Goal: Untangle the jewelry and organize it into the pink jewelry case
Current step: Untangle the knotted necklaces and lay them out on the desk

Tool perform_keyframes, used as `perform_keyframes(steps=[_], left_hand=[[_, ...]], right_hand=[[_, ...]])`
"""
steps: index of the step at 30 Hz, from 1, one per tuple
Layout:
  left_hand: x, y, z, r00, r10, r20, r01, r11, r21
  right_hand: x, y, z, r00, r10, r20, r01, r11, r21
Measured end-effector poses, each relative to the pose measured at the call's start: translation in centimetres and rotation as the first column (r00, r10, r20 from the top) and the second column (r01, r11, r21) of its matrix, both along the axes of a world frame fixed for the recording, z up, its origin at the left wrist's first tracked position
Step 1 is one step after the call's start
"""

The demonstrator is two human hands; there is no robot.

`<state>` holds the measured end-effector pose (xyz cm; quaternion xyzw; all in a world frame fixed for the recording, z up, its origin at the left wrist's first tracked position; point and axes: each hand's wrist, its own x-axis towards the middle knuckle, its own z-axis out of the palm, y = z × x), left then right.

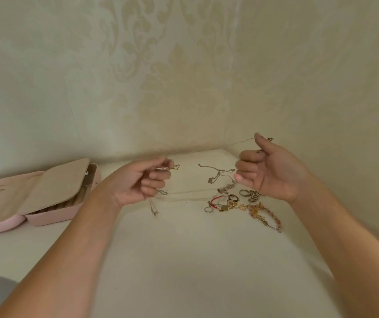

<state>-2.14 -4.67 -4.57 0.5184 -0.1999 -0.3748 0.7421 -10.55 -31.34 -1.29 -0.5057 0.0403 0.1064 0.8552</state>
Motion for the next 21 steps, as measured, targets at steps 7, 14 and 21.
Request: perform_keyframes(steps=[7, 14, 21], left_hand=[[-0.8, -0.5, 0.0, 0.878, -0.415, 0.237, 0.353, 0.897, 0.266], [-1.4, -2.2, 0.9, 0.992, 0.048, 0.114, -0.062, 0.990, 0.126], [0.7, 1.8, 1.2, 0.960, -0.112, -0.257, -0.013, 0.899, -0.437]], right_hand=[[-1.6, 3.1, 0.2, 0.968, 0.245, 0.063, -0.179, 0.839, -0.513], [-1.2, 3.2, -1.1, 0.939, 0.334, 0.086, -0.174, 0.673, -0.718], [0.6, 1.1, -2.8, 0.869, 0.490, 0.067, -0.423, 0.807, -0.412]])
